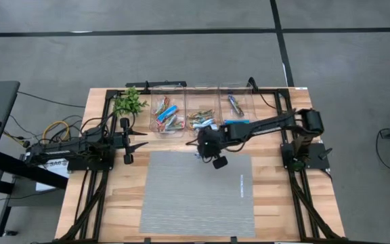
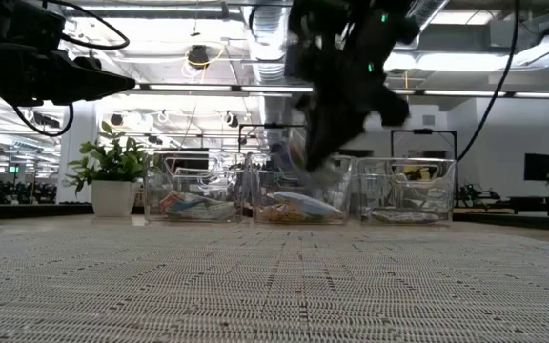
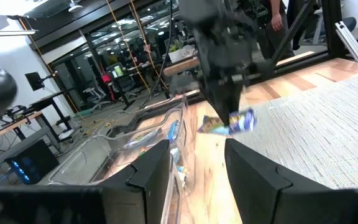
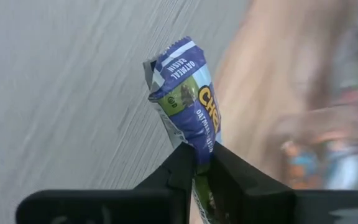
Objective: Pick and place Granola Bars by type
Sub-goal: Put the blue granola bar into the right transparent bin
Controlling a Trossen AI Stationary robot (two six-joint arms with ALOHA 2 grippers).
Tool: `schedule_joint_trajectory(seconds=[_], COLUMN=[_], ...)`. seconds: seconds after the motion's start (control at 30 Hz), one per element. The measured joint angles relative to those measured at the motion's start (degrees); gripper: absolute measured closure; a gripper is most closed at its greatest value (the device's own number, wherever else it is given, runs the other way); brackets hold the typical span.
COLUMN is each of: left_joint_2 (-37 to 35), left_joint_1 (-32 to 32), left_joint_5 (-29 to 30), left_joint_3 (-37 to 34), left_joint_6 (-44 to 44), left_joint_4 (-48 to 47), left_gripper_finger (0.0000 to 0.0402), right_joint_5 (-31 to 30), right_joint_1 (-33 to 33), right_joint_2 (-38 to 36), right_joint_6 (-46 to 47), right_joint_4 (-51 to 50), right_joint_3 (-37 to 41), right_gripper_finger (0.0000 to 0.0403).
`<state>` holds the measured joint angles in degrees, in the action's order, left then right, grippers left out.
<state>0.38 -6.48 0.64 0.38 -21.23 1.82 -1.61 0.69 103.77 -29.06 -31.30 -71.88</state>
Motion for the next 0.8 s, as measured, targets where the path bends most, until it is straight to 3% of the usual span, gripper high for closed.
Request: schedule_joint_trajectory(seconds=[0.2,0.47,0.8], left_joint_2=[0.0,0.0,0.0], left_joint_1=[0.0,0.0,0.0], left_joint_5=[0.0,0.0,0.0], left_joint_3=[0.0,0.02,0.0], left_joint_6=[0.0,0.0,0.0], left_joint_4=[-0.02,-0.02,-0.02], left_gripper_finger=[0.0253,0.0253,0.0253], right_joint_5=[-0.97,-12.06,-23.81], right_joint_1=[-2.12,-7.14,-15.57], right_joint_2=[-6.59,-13.89,-18.01], right_joint_6=[7.11,16.47,33.75], right_joint_4=[2.08,0.59,-10.95], right_joint_3=[-0.04,-0.04,-0.04], right_gripper_finger=[0.0365,0.0365,0.0365])
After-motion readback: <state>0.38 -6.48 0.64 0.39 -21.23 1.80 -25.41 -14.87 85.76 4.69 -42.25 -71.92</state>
